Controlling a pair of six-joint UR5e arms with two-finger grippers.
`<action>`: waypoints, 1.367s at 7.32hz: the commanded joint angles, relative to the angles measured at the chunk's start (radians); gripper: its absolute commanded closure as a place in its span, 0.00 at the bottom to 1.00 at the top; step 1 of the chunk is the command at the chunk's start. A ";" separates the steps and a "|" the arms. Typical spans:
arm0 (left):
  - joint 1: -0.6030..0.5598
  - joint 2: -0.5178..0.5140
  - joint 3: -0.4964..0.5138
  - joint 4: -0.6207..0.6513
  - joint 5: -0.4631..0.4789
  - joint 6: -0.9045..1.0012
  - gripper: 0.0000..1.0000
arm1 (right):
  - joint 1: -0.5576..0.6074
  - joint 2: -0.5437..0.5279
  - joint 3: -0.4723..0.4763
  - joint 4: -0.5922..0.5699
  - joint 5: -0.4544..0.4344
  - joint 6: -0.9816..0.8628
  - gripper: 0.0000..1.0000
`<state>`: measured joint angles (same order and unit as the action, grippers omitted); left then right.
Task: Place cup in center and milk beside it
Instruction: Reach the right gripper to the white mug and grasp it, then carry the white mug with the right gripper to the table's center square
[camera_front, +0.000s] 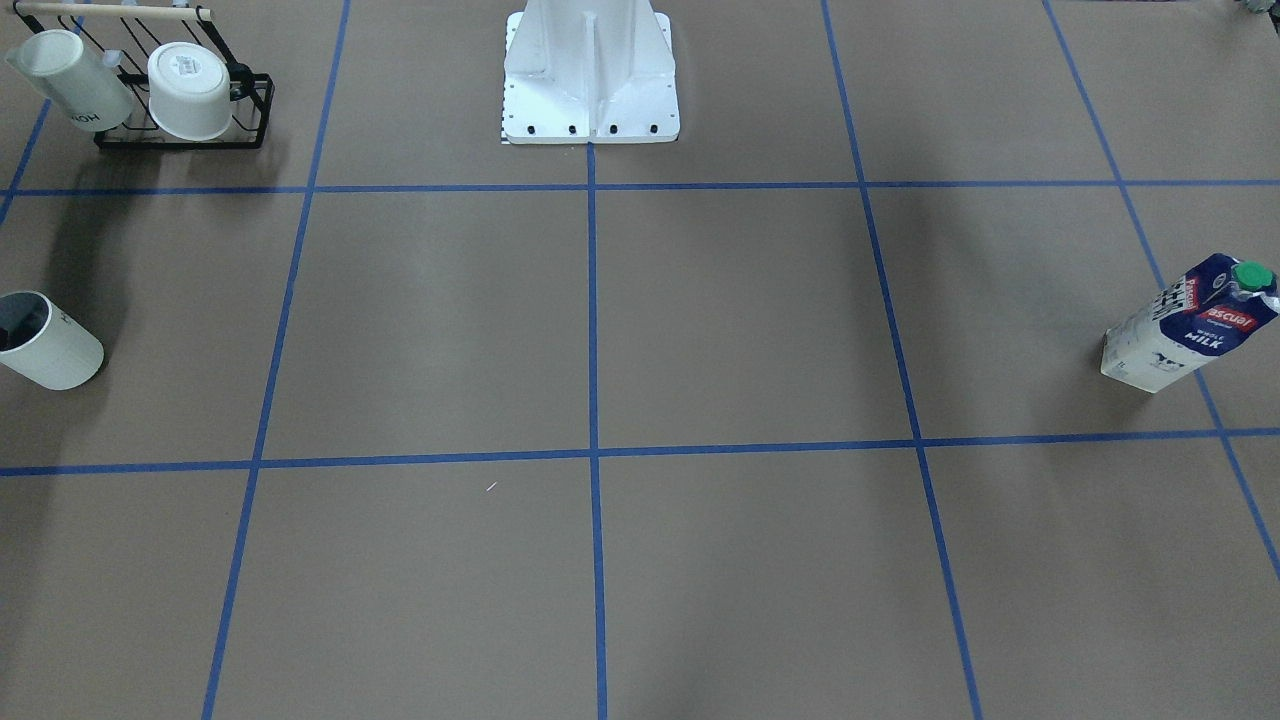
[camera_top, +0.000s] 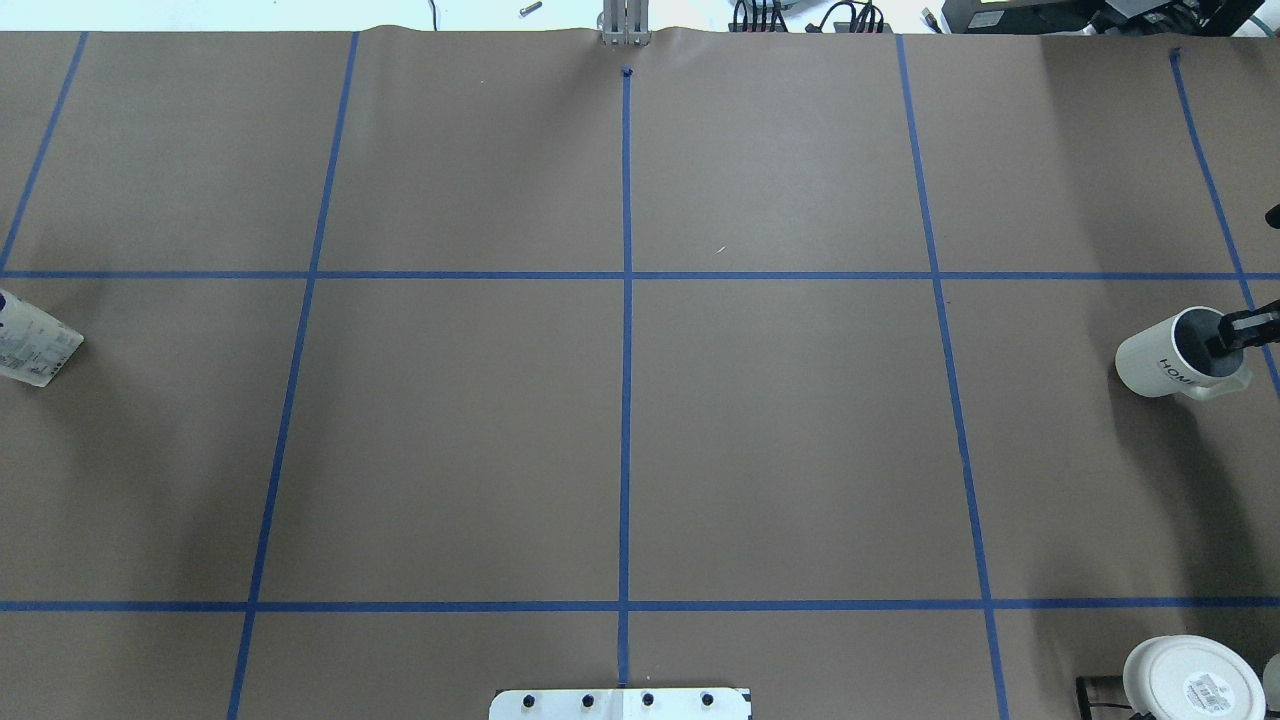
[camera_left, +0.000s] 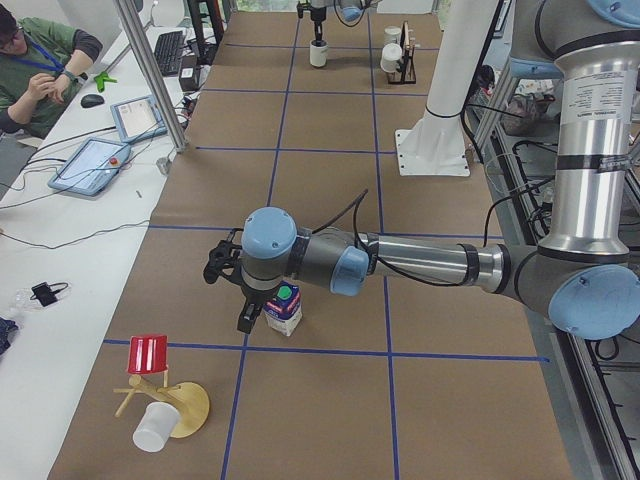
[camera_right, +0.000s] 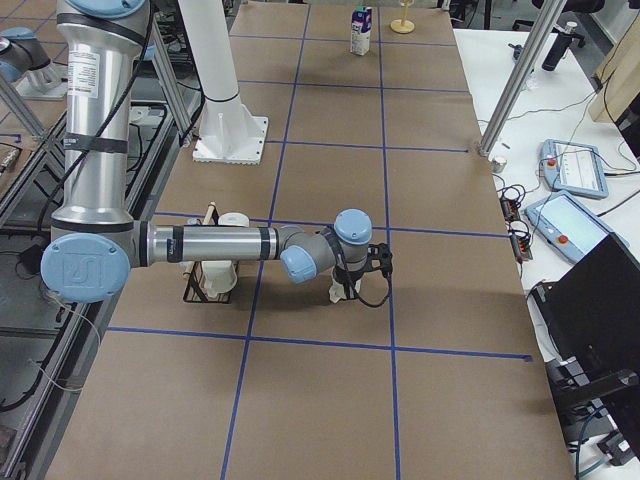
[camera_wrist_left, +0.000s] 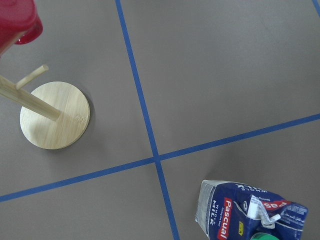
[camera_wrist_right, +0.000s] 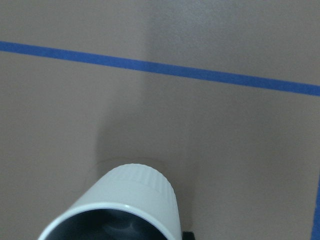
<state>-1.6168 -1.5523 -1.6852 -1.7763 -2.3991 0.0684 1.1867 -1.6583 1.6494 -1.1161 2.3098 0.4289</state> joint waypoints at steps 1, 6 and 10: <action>0.000 0.000 -0.001 0.000 0.000 0.001 0.01 | 0.018 0.110 0.026 -0.045 0.068 0.046 1.00; 0.000 0.000 0.007 0.001 0.000 -0.001 0.01 | -0.354 0.533 0.076 -0.180 -0.129 0.803 1.00; 0.000 -0.002 0.015 0.003 0.002 -0.001 0.01 | -0.600 0.747 0.070 -0.539 -0.416 0.934 1.00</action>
<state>-1.6168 -1.5534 -1.6737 -1.7727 -2.3978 0.0668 0.6526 -0.9574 1.7359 -1.5809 1.9732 1.3276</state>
